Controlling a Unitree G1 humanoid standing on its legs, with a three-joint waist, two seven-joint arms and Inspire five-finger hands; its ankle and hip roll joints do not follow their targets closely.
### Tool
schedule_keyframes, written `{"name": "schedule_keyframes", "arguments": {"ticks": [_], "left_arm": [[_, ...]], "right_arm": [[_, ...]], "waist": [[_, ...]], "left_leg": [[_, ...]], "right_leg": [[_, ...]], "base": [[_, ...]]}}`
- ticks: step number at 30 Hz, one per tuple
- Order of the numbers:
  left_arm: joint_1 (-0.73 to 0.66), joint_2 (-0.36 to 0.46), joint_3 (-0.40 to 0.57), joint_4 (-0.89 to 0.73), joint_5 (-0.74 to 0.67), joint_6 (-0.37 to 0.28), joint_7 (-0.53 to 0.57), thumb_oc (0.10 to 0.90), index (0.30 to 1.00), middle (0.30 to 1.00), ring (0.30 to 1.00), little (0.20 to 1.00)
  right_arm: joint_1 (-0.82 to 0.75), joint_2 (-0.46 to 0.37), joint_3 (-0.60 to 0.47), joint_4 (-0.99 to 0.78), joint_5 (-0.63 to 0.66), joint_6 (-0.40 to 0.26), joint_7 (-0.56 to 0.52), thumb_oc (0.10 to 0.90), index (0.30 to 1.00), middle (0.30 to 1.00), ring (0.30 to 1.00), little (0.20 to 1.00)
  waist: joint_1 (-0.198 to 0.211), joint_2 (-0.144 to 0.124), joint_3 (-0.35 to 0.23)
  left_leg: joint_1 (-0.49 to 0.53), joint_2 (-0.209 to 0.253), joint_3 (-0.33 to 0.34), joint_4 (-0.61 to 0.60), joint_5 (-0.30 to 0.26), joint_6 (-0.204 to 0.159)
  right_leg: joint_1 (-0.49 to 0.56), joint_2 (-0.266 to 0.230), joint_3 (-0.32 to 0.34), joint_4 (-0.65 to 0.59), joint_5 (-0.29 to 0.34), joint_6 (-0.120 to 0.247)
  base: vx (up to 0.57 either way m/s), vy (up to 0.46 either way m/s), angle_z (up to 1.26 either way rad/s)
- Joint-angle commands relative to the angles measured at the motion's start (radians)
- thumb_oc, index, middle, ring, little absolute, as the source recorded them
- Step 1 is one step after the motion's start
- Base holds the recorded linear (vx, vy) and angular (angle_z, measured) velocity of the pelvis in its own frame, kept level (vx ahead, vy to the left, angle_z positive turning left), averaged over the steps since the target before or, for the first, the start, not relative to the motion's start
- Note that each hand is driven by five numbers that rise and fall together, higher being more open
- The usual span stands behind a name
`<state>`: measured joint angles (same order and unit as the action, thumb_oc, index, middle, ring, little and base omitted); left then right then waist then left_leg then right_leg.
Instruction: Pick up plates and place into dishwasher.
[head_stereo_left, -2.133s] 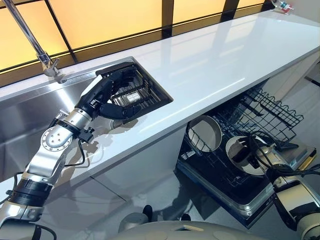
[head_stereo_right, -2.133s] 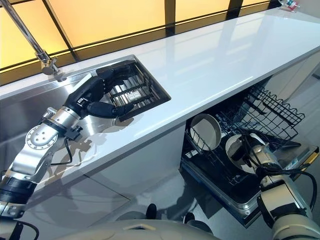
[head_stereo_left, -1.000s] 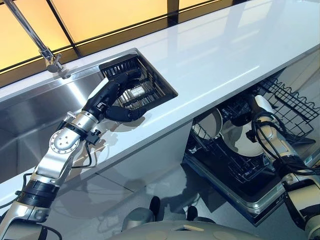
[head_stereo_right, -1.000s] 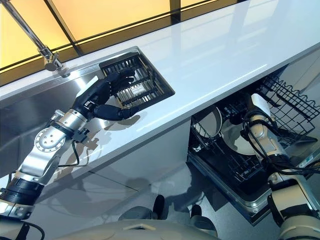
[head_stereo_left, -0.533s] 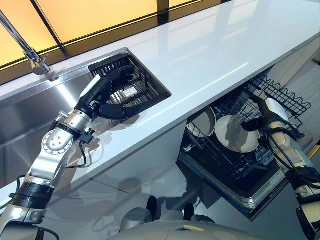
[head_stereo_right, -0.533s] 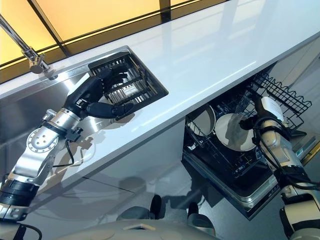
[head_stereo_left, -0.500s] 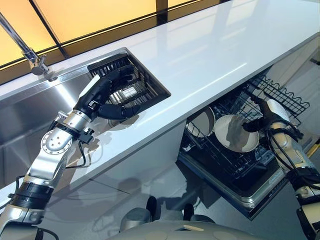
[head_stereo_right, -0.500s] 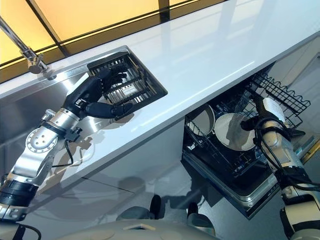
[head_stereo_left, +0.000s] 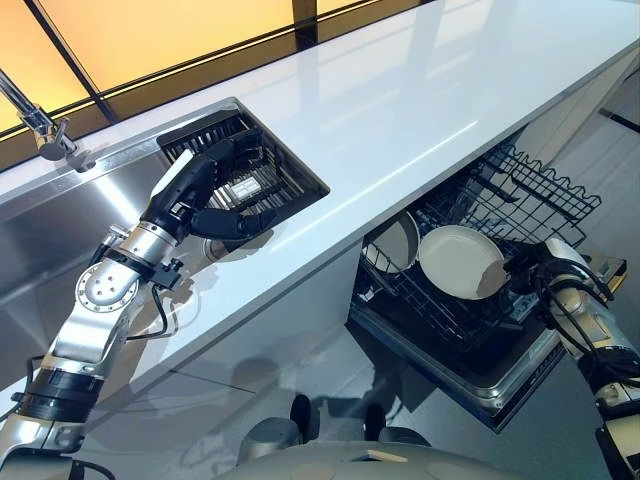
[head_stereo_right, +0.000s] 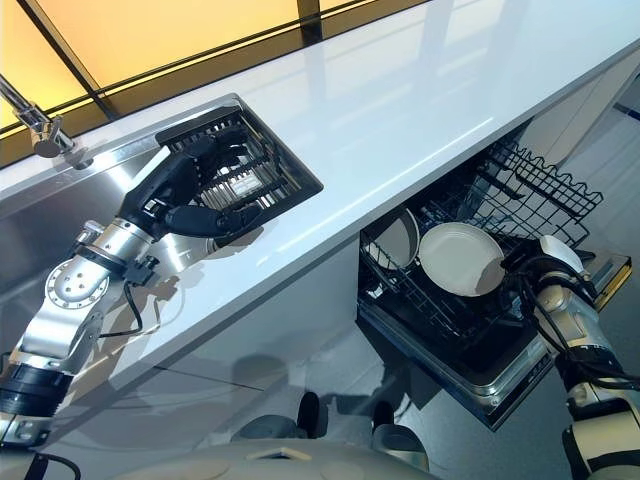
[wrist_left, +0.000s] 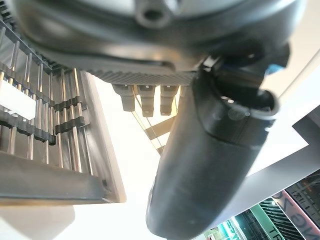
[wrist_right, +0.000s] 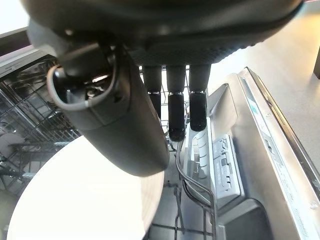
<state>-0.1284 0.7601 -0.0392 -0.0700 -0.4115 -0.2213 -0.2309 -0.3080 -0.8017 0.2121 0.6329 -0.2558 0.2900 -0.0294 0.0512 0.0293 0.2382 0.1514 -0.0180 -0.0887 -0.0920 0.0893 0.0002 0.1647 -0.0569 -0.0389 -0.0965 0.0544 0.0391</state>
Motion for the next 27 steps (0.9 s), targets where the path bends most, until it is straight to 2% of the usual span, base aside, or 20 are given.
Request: {"name": "schedule_keyframes", "arguments": {"ticks": [1,6,11,16,18,22,27], "left_arm": [[-0.054,0.03,0.057,-0.102,-0.034,-0.105,0.029,0.8,0.9,0.9,0.9,0.9],[-0.054,0.027,0.059,-0.109,-0.03,-0.1,0.034,0.8,0.9,0.9,0.9,0.9],[-0.047,0.028,0.068,-0.108,-0.04,-0.097,0.026,0.8,0.9,0.9,0.9,0.9],[-0.043,0.017,0.068,-0.124,-0.031,-0.086,0.02,0.8,0.9,0.9,0.9,0.9],[-0.051,0.018,0.07,-0.139,-0.035,-0.064,0.02,0.8,0.9,0.9,0.9,0.9],[-0.064,0.02,0.071,-0.143,-0.049,-0.046,0.01,0.8,0.9,0.9,0.9,0.9],[-0.057,-0.002,0.074,-0.143,-0.041,-0.051,-0.007,0.8,0.9,0.9,0.9,0.9]], "right_arm": [[-0.076,-0.055,0.058,0.025,-0.026,-0.001,-0.046,0.1,0.3,0.3,0.3,0.2],[-0.075,-0.027,0.071,0.076,-0.032,0.053,-0.077,0.1,0.3,0.3,0.3,0.2],[-0.076,-0.013,0.09,0.115,-0.054,0.108,-0.008,0.1,0.3,0.3,0.3,0.2],[-0.072,0.018,0.128,0.252,-0.144,0.182,0.036,0.1,0.3,0.3,0.3,0.2],[-0.087,0.027,0.15,0.363,-0.189,0.22,0.064,0.1,0.3,0.3,0.3,0.2],[-0.109,0.048,0.167,0.431,-0.162,0.19,0.084,0.1,0.3,0.3,0.3,0.2],[-0.092,0.083,0.185,0.404,-0.149,0.167,0.125,0.1,0.3,0.3,0.3,0.2]], "waist": [[0.016,-0.032,-0.091],[0.022,-0.027,-0.088],[0.029,-0.026,-0.087],[0.038,-0.022,-0.085],[0.046,-0.021,-0.082],[0.056,-0.02,-0.079],[0.058,-0.016,-0.082]], "left_leg": [[0.011,-0.026,0.013,0.005,-0.097,0.019],[0.008,-0.026,0.008,0.005,-0.095,0.019],[0.005,-0.026,0.003,0.005,-0.093,0.018],[0.006,-0.025,0.0,0.005,-0.09,0.018],[0.007,-0.023,-0.005,0.005,-0.088,0.018],[0.006,-0.024,-0.013,0.005,-0.084,0.019],[0.003,-0.024,-0.017,0.005,-0.081,0.019]], "right_leg": [[0.0,0.013,-0.025,0.009,-0.013,0.025],[0.0,0.012,-0.03,0.009,-0.014,0.025],[-0.001,0.009,-0.038,0.009,-0.014,0.026],[0.002,0.01,-0.041,0.009,-0.016,0.024],[0.004,0.012,-0.043,0.009,-0.016,0.022],[0.006,0.011,-0.047,0.009,-0.014,0.023],[0.004,0.01,-0.05,0.009,-0.015,0.021]], "base": [[0.0,0.0,0.0],[0.0,0.0,0.0],[0.0,0.0,0.0],[0.01,-0.002,0.04],[0.01,-0.012,0.08],[0.0,-0.013,0.09],[0.0,-0.002,0.01]]}}
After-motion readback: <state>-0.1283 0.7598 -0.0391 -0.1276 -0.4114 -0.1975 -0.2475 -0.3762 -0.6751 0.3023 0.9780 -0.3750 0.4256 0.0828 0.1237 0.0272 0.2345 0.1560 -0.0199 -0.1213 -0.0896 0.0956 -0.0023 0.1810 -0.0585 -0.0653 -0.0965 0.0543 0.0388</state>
